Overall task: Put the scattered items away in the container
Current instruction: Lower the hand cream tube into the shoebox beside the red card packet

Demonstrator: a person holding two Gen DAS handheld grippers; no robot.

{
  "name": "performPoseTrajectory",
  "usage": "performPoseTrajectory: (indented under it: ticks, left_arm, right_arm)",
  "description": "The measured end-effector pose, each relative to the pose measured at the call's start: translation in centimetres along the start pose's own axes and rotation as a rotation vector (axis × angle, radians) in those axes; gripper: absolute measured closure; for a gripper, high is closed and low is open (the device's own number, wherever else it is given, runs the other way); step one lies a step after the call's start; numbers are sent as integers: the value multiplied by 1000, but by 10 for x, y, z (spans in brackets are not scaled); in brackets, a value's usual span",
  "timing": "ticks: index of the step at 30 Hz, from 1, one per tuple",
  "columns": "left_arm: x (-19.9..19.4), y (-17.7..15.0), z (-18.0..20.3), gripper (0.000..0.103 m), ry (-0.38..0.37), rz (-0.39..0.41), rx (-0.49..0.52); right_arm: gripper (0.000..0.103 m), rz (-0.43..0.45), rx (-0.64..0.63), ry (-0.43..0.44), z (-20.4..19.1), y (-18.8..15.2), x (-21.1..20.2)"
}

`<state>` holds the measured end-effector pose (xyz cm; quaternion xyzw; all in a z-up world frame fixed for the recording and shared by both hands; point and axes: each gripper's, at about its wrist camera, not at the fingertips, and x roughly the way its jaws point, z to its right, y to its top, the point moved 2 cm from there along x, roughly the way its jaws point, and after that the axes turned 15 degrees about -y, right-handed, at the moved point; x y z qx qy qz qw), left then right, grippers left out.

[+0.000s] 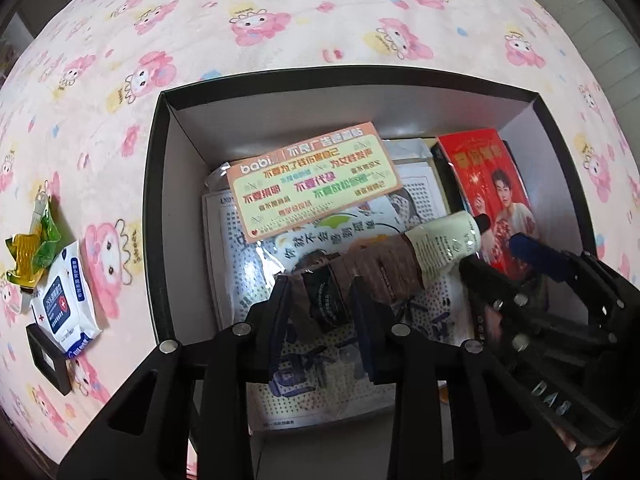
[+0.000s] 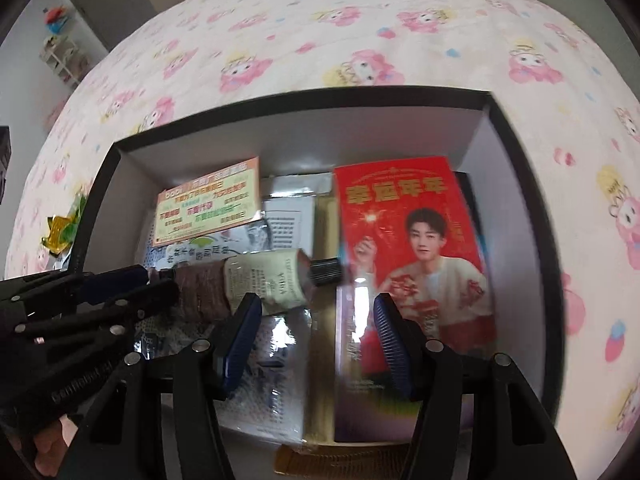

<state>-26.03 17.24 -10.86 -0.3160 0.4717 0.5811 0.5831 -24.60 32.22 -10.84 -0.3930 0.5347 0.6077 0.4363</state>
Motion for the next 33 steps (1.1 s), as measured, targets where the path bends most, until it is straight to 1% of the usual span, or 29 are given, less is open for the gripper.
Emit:
performPoseTrajectory:
  ticks: [5, 7, 9, 14, 17, 18, 20, 21, 24, 26, 28, 31, 33]
  left_arm:
    - [5, -18, 9, 72, -27, -72, 41]
    - [7, -19, 11, 72, -17, -85, 55]
    - [7, -16, 12, 72, 5, -78, 60]
    - [5, 4, 0, 75, 49, -55, 18]
    - [3, 15, -4, 75, 35, -43, -9]
    - [2, 17, -4, 75, 35, -36, -9]
    - [1, 22, -4, 74, 37, -31, -16]
    - [0, 22, -3, 72, 30, -33, -18]
    - [-3, 20, 0, 72, -3, -45, -11]
    - [-5, 18, 2, 72, -15, -48, -6]
    - [-7, 19, 3, 72, -8, -41, 2]
    - [-10, 27, 2, 72, 6, -34, 2]
    - [-11, 32, 2, 72, 9, -31, 2]
  right_arm:
    - [48, -4, 29, -35, 17, -4, -8]
    - [47, 14, -7, -61, 12, -5, -13]
    - [47, 31, -48, -80, 4, -6, -17]
    - [46, 2, -101, -90, -4, -1, -11]
    - [46, -16, -133, -96, -9, 2, -7]
    - [46, -7, -143, -105, -10, 6, -7]
    - [46, 0, -132, -97, -6, 13, -4]
    - [46, -6, -128, -92, -4, 12, -2]
    - [46, -26, -116, -79, 4, 8, 3]
    - [46, -6, -136, -125, 9, 1, -2]
    - [45, 18, -150, -155, 10, -2, -7]
    - [45, 11, -157, -134, 6, -2, -7]
    - [45, 5, -172, -136, 1, -1, -5]
